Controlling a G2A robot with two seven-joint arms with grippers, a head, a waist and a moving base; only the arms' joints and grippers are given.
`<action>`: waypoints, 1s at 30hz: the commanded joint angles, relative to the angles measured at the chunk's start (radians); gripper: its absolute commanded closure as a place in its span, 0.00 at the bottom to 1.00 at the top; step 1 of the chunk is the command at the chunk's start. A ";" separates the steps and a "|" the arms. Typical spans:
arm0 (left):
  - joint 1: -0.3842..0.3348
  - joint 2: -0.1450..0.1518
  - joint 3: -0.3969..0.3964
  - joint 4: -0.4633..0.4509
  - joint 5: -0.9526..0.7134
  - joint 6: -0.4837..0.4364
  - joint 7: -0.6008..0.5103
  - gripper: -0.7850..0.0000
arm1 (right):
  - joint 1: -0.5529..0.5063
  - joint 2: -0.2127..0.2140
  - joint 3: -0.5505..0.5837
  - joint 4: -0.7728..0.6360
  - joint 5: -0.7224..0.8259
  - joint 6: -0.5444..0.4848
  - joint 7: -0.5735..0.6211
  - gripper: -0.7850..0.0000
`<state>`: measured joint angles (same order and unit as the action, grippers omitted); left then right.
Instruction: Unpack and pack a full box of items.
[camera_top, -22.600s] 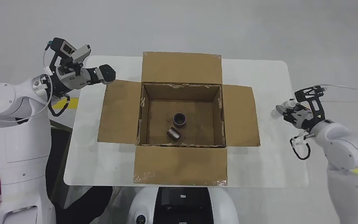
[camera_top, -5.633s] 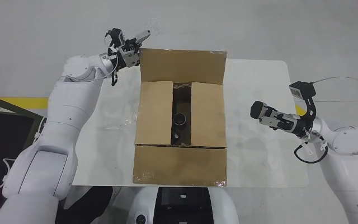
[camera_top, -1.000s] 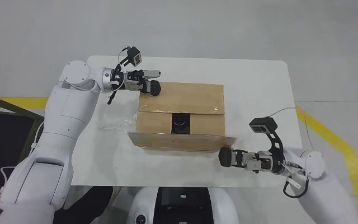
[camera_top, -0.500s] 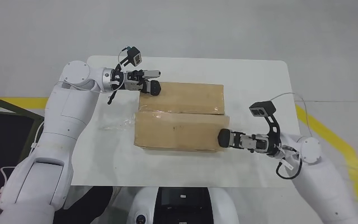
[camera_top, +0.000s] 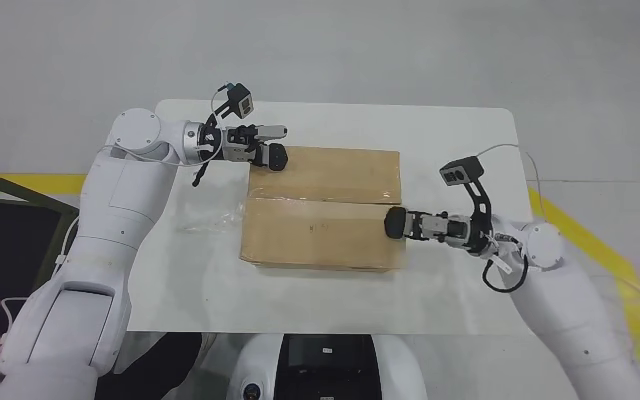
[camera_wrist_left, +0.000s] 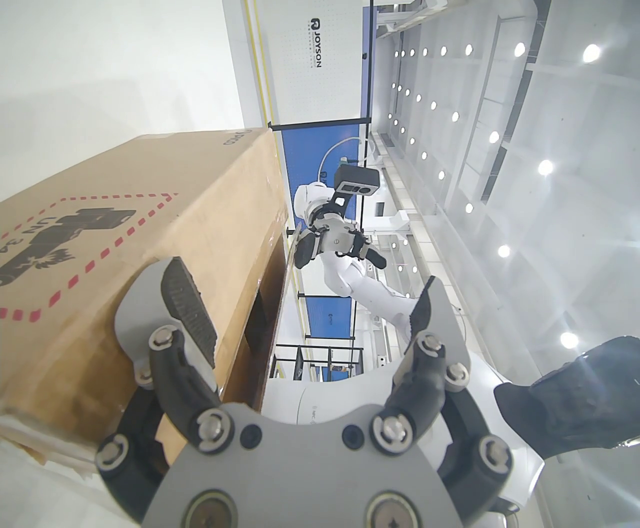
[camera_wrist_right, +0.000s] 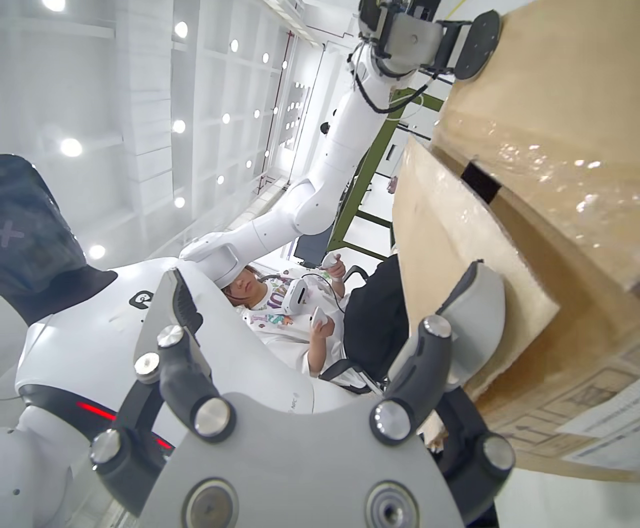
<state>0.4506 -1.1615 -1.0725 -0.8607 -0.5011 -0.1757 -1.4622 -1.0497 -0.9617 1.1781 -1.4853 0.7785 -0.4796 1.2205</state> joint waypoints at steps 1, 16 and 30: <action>0.000 0.000 0.000 0.000 0.000 0.000 0.000 0.00 | 0.014 -0.003 -0.006 0.018 -0.004 0.011 -0.006 0.00; 0.000 0.000 0.000 0.000 0.000 0.000 0.000 0.00 | 0.061 -0.017 0.006 0.107 0.036 0.086 0.012 0.00; 0.000 0.000 0.000 0.000 0.000 0.000 0.000 0.00 | 0.103 -0.033 -0.010 0.160 0.050 0.179 0.036 0.00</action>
<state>0.4506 -1.1615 -1.0725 -0.8607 -0.5011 -0.1757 -1.4622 -0.9505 -0.9934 1.1695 -1.3262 0.8329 -0.3048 1.2548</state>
